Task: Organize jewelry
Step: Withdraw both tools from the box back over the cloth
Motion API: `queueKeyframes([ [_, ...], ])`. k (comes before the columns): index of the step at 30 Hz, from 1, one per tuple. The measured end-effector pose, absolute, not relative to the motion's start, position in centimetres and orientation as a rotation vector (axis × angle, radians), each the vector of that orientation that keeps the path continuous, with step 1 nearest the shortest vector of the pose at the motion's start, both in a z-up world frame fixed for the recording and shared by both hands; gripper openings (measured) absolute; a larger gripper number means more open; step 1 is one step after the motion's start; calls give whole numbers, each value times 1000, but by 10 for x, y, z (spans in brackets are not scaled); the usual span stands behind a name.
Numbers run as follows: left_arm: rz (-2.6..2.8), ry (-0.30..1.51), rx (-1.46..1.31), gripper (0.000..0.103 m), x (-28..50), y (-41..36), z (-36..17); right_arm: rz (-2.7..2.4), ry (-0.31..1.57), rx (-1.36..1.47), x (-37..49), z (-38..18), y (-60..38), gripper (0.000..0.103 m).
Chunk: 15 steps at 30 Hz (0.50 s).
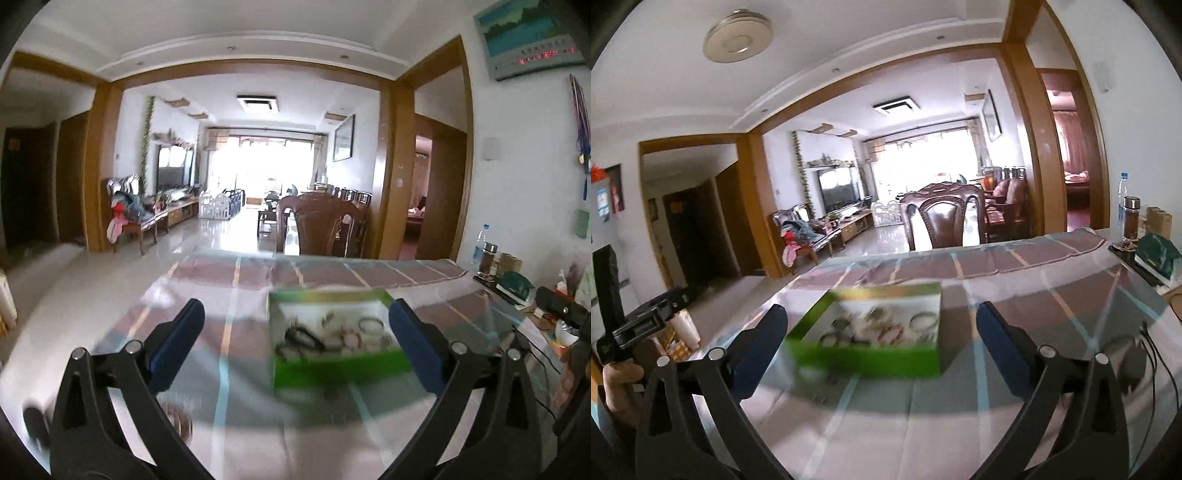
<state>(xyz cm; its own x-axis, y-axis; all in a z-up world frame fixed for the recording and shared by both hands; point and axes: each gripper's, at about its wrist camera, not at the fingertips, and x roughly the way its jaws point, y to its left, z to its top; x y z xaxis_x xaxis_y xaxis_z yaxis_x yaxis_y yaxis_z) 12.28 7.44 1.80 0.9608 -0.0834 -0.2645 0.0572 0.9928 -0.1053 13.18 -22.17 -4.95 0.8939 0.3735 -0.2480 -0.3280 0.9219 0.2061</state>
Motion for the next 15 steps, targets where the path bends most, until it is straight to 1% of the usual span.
queueKeyframes([
  [3, -54, 332, -142, 99, 89, 74, -14, 353, 312, 116, 102, -70, -208, 100],
  [7, -35, 397, -99, 99, 68, 62, -46, 347, 383, 107, 88, -102, -193, 100],
  [10, -49, 460, -81, 99, 68, 54, -67, 340, 432, 89, 87, -120, -182, 100],
  [15, -65, 529, -76, 99, 72, 46, -86, 346, 473, 66, 84, -136, -172, 100],
])
